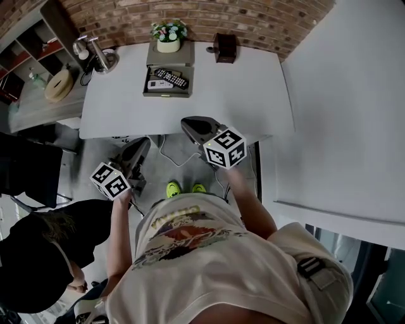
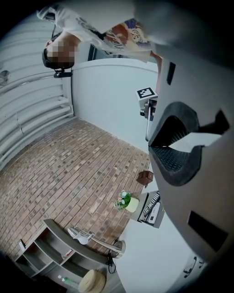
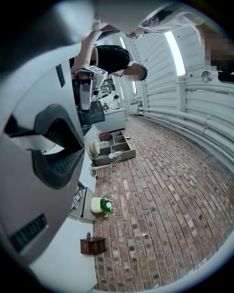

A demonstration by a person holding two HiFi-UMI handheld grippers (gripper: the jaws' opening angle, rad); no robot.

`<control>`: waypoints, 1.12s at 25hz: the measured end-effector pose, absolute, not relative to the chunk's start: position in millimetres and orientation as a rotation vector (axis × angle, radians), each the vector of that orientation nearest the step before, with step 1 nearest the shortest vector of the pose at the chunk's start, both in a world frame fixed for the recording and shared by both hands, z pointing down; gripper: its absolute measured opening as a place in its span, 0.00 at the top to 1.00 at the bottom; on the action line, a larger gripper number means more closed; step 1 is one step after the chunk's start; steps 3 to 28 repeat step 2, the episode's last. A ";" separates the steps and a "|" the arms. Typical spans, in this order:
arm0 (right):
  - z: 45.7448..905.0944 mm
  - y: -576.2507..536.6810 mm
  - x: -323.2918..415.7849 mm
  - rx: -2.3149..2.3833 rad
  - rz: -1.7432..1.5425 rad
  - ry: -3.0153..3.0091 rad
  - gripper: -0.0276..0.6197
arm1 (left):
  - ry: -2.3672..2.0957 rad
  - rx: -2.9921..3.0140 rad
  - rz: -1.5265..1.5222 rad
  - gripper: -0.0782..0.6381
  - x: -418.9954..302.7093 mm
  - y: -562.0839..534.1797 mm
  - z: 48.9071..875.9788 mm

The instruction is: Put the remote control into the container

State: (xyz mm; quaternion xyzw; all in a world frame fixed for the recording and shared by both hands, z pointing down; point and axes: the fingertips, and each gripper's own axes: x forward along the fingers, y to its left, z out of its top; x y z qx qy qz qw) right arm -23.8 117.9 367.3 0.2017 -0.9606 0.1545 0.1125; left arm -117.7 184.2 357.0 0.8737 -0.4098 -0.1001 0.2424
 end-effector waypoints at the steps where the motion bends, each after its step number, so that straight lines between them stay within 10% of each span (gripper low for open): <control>1: 366.9 117.6 -26.8 0.589 0.453 -2.818 0.94 | -1.121 2.385 -0.272 0.88 -120.7 183.8 357.0; 28: 366.5 117.3 -29.8 0.585 0.452 -2.817 0.94 | -1.123 2.382 -0.270 0.88 -123.6 183.4 356.9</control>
